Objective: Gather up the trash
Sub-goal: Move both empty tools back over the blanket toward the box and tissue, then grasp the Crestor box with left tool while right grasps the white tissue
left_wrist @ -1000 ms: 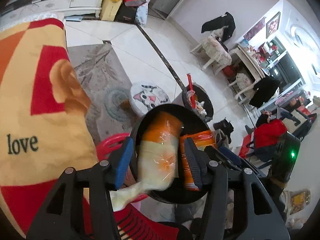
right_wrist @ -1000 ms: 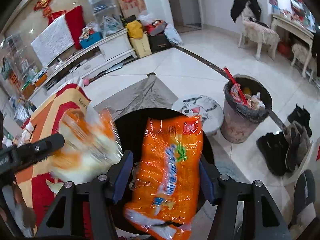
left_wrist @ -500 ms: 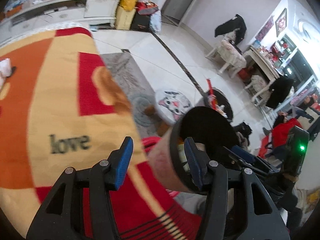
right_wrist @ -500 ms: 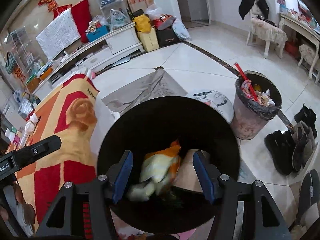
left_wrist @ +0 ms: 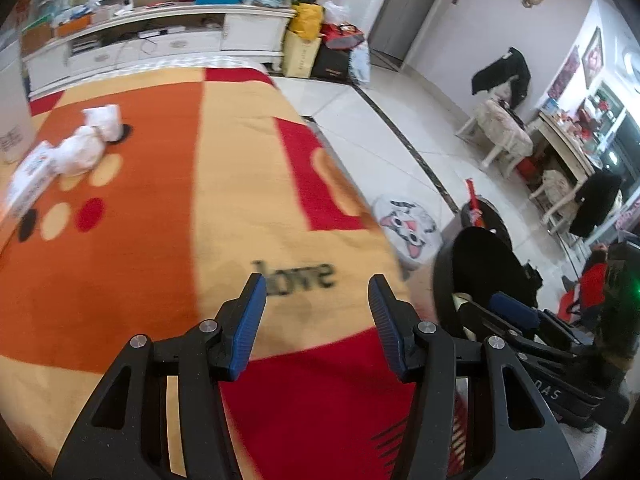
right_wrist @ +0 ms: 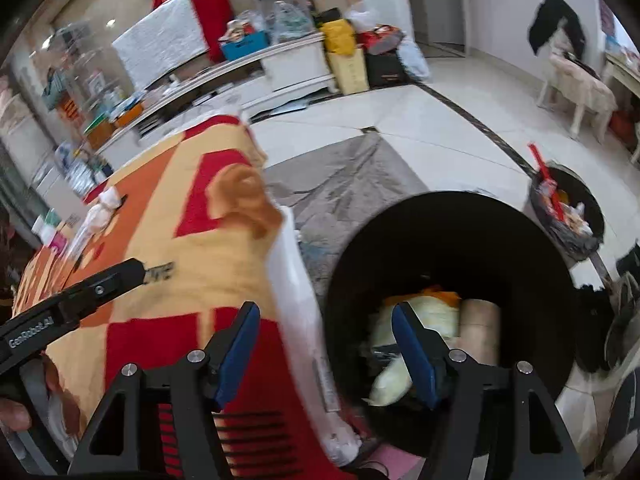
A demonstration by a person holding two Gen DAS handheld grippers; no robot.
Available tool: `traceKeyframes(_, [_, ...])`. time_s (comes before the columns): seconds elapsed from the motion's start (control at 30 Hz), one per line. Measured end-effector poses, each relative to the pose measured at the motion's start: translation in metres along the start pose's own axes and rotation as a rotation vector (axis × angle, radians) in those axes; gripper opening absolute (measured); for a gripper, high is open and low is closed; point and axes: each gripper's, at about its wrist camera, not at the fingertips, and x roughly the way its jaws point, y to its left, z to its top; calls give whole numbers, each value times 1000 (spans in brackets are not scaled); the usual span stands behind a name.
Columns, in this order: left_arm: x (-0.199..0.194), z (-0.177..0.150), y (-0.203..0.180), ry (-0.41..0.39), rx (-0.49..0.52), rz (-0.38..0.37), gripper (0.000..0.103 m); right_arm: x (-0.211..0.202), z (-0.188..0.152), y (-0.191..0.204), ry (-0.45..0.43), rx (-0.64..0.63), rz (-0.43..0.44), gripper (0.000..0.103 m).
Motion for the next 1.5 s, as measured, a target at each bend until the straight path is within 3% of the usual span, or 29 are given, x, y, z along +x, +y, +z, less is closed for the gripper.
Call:
traceKeyframes(0.3, [-32, -5, 80, -20, -42, 50, 52, 23, 4, 74, 31, -98, 86, 68])
traceKeyframes(0.4, [-48, -3, 117, -24, -69, 55, 59, 34, 4, 101, 50, -137, 110, 70])
traceKeyframes(0.7, [-67, 22, 213, -43, -103, 202, 59, 66, 11, 168, 100, -203, 182, 71])
traceKeyframes(1.03, [-47, 40, 239, -17, 13, 272, 59, 89, 27, 226, 119, -280, 231, 73])
traceKeyframes(1.5, [-29, 63, 252, 31, 20, 242, 63, 112, 49, 258, 125, -320, 251, 76])
